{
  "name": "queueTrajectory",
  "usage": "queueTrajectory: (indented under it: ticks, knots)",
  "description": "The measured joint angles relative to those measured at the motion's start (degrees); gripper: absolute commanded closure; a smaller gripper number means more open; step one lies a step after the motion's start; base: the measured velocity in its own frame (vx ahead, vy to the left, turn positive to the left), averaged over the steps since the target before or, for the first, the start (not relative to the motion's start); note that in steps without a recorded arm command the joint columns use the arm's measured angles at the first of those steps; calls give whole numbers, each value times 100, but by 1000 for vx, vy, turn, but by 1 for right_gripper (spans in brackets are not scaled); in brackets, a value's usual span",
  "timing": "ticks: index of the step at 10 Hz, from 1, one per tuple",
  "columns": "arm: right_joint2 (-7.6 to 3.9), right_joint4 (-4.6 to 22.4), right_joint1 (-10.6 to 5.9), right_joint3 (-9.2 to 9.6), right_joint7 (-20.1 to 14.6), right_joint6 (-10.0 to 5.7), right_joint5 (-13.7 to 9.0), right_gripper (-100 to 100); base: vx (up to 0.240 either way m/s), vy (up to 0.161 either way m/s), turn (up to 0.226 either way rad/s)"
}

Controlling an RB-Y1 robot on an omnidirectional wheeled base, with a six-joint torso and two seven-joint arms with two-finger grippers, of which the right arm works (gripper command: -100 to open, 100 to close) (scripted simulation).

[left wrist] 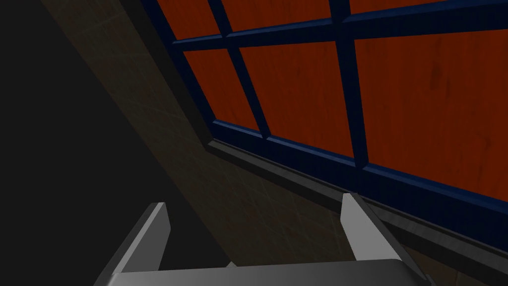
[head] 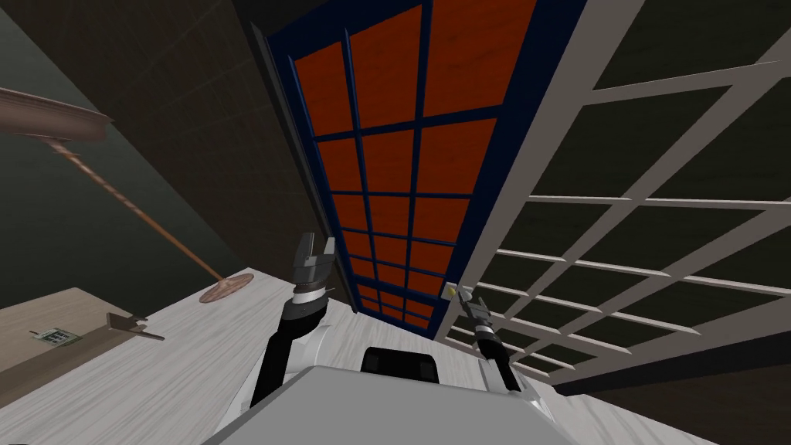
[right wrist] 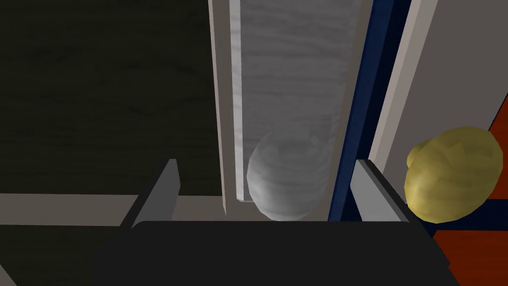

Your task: Pull the door open

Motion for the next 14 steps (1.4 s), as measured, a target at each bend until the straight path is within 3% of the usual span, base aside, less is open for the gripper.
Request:
queueTrajectory:
  ticks: [7,8,11,12,13,14]
  knots:
    - [4,45,-23,24,-56,-32,13,100,-51,3,-11]
    - [30,-106,92,39,-134,11,24,100,-103,22,-44]
    - [10,-20,206,11,-263,46,17,100,-143,-1,-77]
    - [-35,161,181,-11,-281,-32,4,100,-123,-15,-92]
    - [-83,104,287,-1,-424,-27,10,100,-161,-13,-73]
    - [-101,247,276,-19,-551,-123,-1,100,-163,7,-48]
